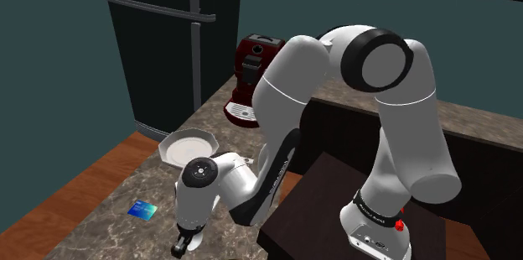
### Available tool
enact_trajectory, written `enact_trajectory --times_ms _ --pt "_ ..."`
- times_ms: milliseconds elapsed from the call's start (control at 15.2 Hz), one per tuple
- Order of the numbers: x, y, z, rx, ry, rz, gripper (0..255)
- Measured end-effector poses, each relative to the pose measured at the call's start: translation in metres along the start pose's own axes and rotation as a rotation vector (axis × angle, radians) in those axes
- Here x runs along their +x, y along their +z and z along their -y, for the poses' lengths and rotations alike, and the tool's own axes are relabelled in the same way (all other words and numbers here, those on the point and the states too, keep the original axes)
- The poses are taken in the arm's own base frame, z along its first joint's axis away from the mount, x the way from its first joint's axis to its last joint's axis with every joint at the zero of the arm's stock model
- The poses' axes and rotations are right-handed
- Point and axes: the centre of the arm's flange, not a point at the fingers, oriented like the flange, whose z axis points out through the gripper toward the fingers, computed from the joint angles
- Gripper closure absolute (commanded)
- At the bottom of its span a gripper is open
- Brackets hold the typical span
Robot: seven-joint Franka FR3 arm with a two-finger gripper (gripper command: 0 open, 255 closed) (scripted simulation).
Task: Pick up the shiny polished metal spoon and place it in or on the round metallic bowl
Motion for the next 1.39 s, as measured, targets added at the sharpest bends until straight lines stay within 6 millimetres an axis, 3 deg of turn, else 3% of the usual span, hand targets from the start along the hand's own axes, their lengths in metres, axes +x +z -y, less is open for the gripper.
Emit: enact_trajectory --times_ms 924,1386 --pt "0.012 -0.071 -0.003 0.000 0.000 0.000 255" --pt "-0.043 -0.089 0.046 0.000 -0.002 0.001 255"
